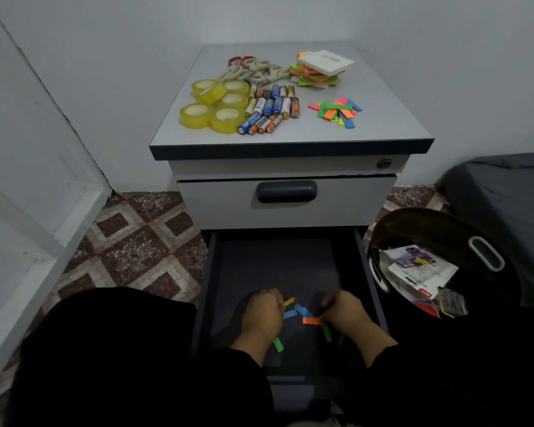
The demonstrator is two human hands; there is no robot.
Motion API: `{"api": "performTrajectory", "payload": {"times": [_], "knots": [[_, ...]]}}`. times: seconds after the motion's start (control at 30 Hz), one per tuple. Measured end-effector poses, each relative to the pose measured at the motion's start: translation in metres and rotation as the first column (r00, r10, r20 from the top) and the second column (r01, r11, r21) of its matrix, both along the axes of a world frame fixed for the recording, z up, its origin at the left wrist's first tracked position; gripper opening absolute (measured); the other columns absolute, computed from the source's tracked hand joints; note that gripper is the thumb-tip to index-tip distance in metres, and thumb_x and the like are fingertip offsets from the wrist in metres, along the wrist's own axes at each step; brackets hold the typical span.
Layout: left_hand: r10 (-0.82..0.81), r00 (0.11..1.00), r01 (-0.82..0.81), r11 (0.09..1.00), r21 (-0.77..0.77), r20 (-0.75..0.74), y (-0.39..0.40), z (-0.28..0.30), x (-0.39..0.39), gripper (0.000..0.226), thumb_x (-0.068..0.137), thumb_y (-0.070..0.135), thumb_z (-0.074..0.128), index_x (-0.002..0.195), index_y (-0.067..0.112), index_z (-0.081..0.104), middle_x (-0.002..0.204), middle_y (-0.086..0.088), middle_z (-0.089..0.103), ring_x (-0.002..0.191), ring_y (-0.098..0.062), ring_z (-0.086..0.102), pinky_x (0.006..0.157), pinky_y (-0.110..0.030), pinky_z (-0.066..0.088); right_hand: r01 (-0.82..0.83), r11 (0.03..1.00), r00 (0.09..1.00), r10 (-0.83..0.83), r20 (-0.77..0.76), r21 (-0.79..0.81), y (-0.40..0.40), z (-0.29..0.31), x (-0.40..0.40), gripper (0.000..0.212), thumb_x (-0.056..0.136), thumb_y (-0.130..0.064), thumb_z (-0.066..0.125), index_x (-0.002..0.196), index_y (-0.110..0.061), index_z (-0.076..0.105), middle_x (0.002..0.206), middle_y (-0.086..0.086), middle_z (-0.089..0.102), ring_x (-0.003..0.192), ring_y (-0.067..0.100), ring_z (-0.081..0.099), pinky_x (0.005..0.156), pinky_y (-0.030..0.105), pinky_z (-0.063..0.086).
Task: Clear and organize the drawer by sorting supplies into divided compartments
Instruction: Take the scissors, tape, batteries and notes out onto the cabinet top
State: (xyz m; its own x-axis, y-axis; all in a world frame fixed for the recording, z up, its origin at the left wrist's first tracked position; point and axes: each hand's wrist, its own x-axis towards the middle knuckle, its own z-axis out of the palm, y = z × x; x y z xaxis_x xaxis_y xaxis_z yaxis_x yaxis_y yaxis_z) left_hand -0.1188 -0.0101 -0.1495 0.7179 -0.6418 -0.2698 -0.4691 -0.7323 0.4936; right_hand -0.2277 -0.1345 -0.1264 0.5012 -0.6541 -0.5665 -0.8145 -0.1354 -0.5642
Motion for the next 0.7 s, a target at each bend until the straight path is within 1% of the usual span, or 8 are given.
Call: {"api": "performTrajectory", "payload": {"times": [0.07,0.13,0.23,0.3,0.37,0.47,0.57,0.7], "knots": [[0.055,0.996,-0.057,0.998,-0.024,-0.064,0.001,0.002,0.0,0.011,0.096,0.02,0.05,0.095,0.016,0.061,0.096,-0.004,0.064,0.088,-0.018,0.06,0.075,-0.032,0.051,0.066,0.998,0.996,-0.067,0.06,0.024,-0.002,0.003,-0.001,0.029,0.08,0.002,0.069,0.079,-0.02,0.05,0.098,0.006,0.058,0.094,0.022,0.058,0.075,0.03,0.05],[0.092,0.99,-0.098,0.994,-0.055,-0.105,0.001,0.005,0.0,0.008,0.094,0.021,0.053,0.09,0.018,0.059,0.093,-0.003,0.064,0.086,-0.017,0.061,0.073,-0.031,0.051,0.104,0.994,0.988,-0.107,0.113,0.033,-0.003,0.006,-0.001,0.029,0.079,0.004,0.069,0.083,-0.018,0.051,0.1,0.009,0.06,0.099,0.026,0.06,0.077,0.033,0.051],[0.129,0.983,-0.14,0.987,-0.081,-0.132,0.002,0.011,0.0,0.007,0.095,0.022,0.054,0.089,0.02,0.058,0.092,-0.001,0.063,0.085,-0.015,0.06,0.073,-0.03,0.052,0.035,0.999,0.985,-0.033,0.169,-0.007,0.0,0.004,0.0,0.027,0.082,0.005,0.064,0.1,-0.012,0.053,0.091,0.007,0.058,0.095,0.025,0.061,0.081,0.033,0.052],[0.14,0.98,-0.154,0.984,-0.091,-0.141,0.003,0.014,-0.001,0.006,0.095,0.022,0.054,0.091,0.021,0.058,0.092,0.001,0.062,0.084,-0.013,0.06,0.071,-0.028,0.051,-0.043,0.997,0.984,0.053,0.17,-0.06,0.003,0.001,0.001,0.029,0.083,0.004,0.063,0.102,-0.016,0.053,0.09,0.0,0.054,0.095,0.021,0.06,0.083,0.032,0.053],[0.132,0.978,-0.151,0.982,-0.111,-0.162,0.005,0.016,-0.002,0.006,0.095,0.021,0.054,0.09,0.022,0.058,0.092,0.001,0.062,0.085,-0.012,0.059,0.073,-0.028,0.052,-0.141,0.979,0.982,0.157,0.101,-0.151,0.006,-0.005,0.004,0.028,0.084,-0.002,0.064,0.108,-0.015,0.056,0.103,0.002,0.054,0.1,0.021,0.058,0.085,0.031,0.052],[0.126,0.973,-0.151,0.981,-0.12,-0.193,0.007,0.017,-0.003,0.006,0.094,0.02,0.055,0.091,0.021,0.059,0.093,0.0,0.063,0.086,-0.013,0.06,0.075,-0.03,0.053,-0.338,0.884,0.94,0.301,-0.16,-0.323,0.012,-0.012,0.003,0.032,0.091,-0.014,0.057,0.123,-0.013,0.055,0.122,0.007,0.052,0.11,0.024,0.056,0.094,0.032,0.048],[0.122,0.971,-0.15,0.981,-0.126,-0.206,0.007,0.016,-0.002,0.007,0.094,0.019,0.055,0.089,0.02,0.059,0.093,0.0,0.063,0.085,-0.013,0.06,0.075,-0.031,0.053,-0.423,0.844,0.898,0.343,-0.277,-0.328,0.016,-0.015,0.001,0.033,0.096,-0.019,0.045,0.128,-0.018,0.054,0.127,0.009,0.051,0.115,0.026,0.054,0.097,0.034,0.046],[0.128,0.969,-0.153,0.983,-0.104,-0.21,0.006,0.017,-0.004,0.007,0.094,0.02,0.055,0.088,0.022,0.058,0.091,0.0,0.063,0.085,-0.012,0.06,0.074,-0.029,0.053,-0.473,0.821,0.866,0.367,-0.339,-0.32,0.016,-0.013,0.003,0.035,0.093,-0.032,0.053,0.128,-0.028,0.055,0.125,0.005,0.053,0.112,0.024,0.054,0.094,0.035,0.046]]}}
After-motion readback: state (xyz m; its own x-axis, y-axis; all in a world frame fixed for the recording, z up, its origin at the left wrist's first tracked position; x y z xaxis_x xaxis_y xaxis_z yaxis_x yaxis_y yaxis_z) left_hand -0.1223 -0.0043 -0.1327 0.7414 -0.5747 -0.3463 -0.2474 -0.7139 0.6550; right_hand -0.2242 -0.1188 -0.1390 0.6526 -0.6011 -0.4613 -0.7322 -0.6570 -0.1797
